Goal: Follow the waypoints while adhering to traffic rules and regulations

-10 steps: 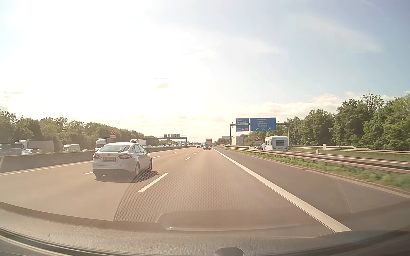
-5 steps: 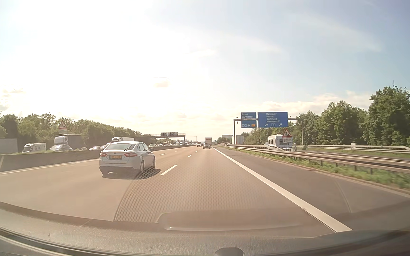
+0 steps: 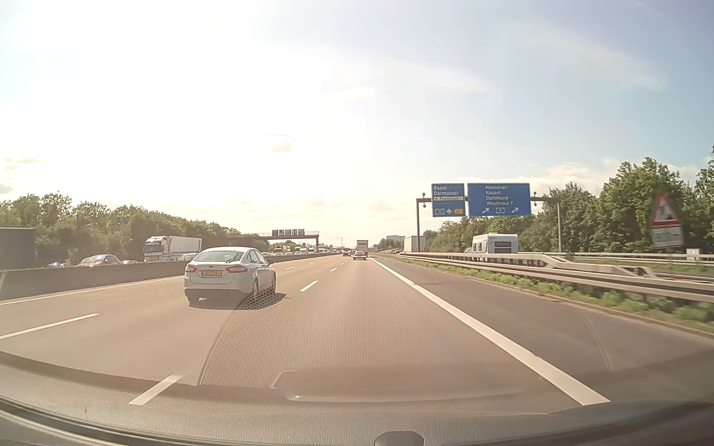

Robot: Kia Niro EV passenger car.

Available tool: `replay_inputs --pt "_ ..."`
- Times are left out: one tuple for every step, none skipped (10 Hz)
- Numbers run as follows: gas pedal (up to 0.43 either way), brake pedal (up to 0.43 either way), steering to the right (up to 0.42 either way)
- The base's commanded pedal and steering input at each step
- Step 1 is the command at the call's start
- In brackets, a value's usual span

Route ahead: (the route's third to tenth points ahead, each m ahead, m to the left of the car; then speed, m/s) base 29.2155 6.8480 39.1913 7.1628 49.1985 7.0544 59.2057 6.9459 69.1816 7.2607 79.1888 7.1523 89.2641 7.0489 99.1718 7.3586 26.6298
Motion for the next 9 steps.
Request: replay_inputs --pt "0.059 0.000 -0.001" --pt "0.059 0.000 -0.001" --pt "0.059 0.000 -0.001" --pt "0.059 0.000 -0.001" --pt "0.067 0.000 -0.001" --pt "0.067 0.000 -0.001" --pt "0.067 0.000 -0.001" --pt "0.067 0.000 -0.001" --pt "0.067 0.000 -0.001"
